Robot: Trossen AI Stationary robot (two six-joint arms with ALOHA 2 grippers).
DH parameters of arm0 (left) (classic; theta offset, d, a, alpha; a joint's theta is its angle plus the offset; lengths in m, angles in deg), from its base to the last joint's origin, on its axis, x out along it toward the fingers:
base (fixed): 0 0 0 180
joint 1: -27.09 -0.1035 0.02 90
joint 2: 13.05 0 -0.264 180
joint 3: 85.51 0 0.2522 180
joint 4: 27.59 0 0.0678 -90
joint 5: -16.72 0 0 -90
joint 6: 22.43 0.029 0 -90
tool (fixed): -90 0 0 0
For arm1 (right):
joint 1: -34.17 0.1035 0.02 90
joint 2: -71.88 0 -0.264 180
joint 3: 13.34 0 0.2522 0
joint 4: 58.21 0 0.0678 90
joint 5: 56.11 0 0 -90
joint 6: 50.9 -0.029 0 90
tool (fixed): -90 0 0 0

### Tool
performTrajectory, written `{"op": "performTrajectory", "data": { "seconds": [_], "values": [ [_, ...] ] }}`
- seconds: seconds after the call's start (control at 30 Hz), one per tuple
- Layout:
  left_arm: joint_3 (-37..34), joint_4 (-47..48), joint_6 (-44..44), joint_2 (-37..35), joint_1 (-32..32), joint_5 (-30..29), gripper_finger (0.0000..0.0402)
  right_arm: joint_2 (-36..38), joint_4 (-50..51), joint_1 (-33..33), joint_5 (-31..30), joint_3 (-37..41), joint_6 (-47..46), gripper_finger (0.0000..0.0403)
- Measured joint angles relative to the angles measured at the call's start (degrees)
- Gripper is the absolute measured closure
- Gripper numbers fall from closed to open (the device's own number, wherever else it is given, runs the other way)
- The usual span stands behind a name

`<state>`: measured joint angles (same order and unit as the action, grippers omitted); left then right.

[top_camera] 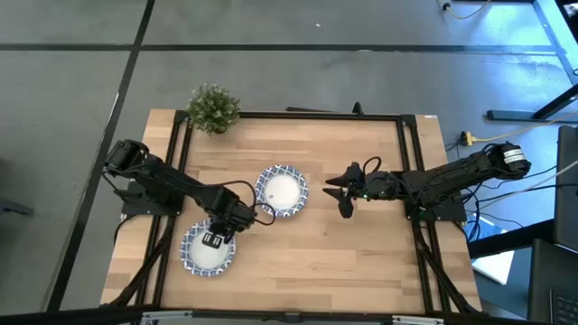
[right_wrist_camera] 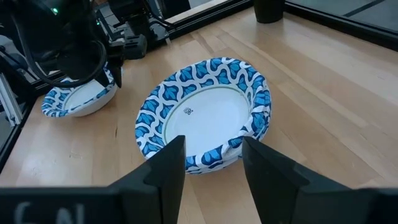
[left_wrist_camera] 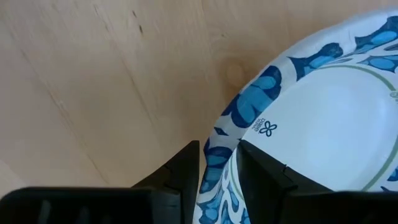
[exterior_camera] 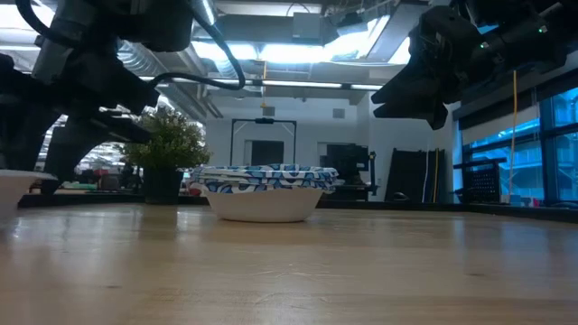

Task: Nest bowls inside each other
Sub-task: Stack the white patterned bowl on top of the right white patterned bowl

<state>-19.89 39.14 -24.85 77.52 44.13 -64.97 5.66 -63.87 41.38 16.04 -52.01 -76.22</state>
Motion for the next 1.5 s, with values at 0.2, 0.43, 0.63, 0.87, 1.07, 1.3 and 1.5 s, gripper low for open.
{"op": "performTrajectory", "data": {
  "seconds": [0.2, 0.43, 0.63, 0.87, 1.07, 1.3, 1.5],
  "values": [
    [0.0, -0.1, 0.0, 0.0, 0.0, -0.2, 0.0333, 0.0, 0.0, 0.0, 0.0, 0.0, 0.0, 0.0243],
    [0.0, -0.8, -0.3, 0.0, 0.0, 0.2, 0.0395, 0.0, 0.0, 0.0, 0.0, 0.0, 0.0, 0.0243],
    [0.0, -1.9, -0.2, 0.0, -0.9, 0.4, 0.0399, 0.0, 0.0, 0.0, -0.1, 0.0, 0.0, 0.0243],
    [-0.1, -1.8, 1.9, -0.6, -4.9, 3.2, 0.0400, 0.0, 0.0, 0.0, -0.1, 0.0, -0.8, 0.0243],
    [1.0, -2.1, 5.3, -1.1, -7.6, 5.0, 0.0401, 0.0, 0.1, 0.0, -0.1, 0.0, -1.2, 0.0243],
    [3.9, -0.8, 10.6, -1.5, -12.9, 6.9, 0.0401, 0.0, 0.5, 0.0, -0.1, 0.0, -1.2, 0.0243],
    [7.3, 0.3, 16.3, -1.5, -17.7, 10.9, 0.0401, 0.0, 0.9, 0.0, -0.1, 0.0, -1.5, 0.0243]
  ]
}}
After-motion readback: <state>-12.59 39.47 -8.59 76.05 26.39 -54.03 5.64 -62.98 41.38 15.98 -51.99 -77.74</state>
